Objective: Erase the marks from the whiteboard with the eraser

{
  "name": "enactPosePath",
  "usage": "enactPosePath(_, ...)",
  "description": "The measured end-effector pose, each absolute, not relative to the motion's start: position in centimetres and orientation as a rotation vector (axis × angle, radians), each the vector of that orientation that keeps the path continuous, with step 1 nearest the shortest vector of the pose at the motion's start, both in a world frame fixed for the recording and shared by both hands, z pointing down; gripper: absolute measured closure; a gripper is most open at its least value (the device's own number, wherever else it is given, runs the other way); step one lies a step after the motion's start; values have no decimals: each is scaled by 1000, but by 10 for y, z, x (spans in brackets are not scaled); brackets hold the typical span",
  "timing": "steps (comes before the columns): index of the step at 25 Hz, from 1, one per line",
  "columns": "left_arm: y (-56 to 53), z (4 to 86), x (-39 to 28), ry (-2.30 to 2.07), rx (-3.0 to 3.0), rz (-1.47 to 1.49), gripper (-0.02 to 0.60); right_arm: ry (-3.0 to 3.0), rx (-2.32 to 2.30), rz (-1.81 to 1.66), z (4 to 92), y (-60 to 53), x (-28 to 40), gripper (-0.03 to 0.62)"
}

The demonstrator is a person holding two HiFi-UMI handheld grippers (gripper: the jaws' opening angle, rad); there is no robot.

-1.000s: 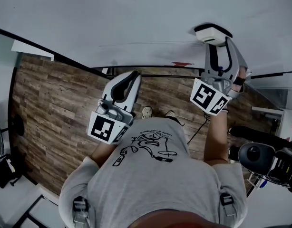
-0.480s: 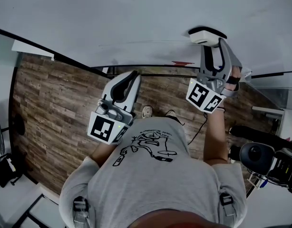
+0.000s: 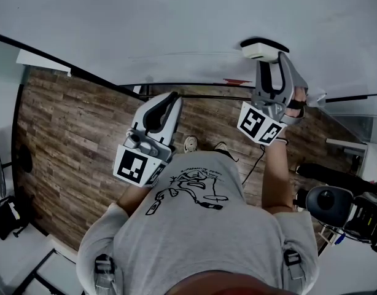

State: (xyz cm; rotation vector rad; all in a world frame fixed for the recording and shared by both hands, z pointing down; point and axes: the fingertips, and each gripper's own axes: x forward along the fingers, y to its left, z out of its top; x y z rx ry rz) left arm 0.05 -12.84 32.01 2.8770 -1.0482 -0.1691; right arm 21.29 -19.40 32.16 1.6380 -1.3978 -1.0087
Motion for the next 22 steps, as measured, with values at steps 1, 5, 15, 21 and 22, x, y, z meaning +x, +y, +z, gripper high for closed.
enactPosePath(1,-128,320,2,-1051,2880,-174,541,-1401,1641,-1010,323,-193,214,365)
enactPosePath(5,-125,319,3,-1053,2882,-181,541,-1406,1641,-1015,326,-191,214,364)
enactPosePath(15,-118,315,2,-1048,2884,-187,541,-1384,1624,-1021,331,-185,210,365)
enactPosePath(21,-114,314,-3,-1050,2877,-188,541,-1392,1608,-1008,340,-184,204,365)
enactPosePath(22,-113,314,-3,-1051,2877,-190,541,-1393,1606,-1007,341,-184,203,365)
